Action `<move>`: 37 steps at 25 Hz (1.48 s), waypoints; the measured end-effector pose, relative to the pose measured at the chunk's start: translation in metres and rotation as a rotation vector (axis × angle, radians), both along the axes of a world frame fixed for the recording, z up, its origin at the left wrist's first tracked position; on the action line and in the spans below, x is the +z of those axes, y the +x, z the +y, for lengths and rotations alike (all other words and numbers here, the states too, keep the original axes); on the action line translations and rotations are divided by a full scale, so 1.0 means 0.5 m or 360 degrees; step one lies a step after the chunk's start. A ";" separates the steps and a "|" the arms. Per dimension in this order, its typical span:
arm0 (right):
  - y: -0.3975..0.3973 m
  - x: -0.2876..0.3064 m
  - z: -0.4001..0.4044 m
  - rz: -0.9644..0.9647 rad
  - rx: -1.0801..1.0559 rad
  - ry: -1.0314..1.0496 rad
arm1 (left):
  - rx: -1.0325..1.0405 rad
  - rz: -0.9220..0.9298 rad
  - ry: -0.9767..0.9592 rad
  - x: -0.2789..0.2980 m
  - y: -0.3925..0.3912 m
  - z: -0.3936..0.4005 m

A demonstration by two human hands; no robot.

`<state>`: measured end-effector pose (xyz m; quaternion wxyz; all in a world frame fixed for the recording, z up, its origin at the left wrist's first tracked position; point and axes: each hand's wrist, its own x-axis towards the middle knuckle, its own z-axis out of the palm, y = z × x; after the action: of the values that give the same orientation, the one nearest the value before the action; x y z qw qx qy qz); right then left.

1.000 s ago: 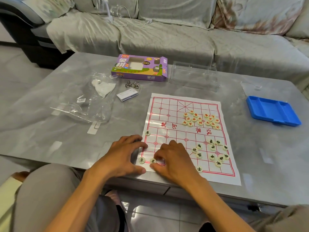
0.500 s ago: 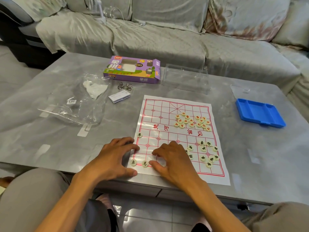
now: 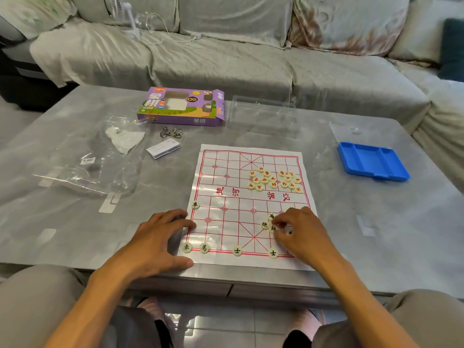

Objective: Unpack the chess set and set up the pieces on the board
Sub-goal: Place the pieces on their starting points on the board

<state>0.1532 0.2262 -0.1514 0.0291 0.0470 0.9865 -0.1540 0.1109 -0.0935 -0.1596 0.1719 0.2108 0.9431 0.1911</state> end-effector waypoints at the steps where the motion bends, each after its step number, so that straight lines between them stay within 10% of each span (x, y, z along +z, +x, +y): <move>1: 0.000 -0.001 0.002 0.0003 -0.0006 -0.0006 | -0.0003 0.0006 0.0010 0.000 0.000 -0.001; 37: 0.001 -0.028 0.014 0.0094 -0.0049 -0.0089 | -0.0012 0.0002 -0.0008 0.010 0.004 0.002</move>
<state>0.1539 0.2330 -0.1654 -0.0011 0.0568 0.9814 -0.1832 0.1131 -0.0927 -0.1545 0.1725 0.2142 0.9429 0.1880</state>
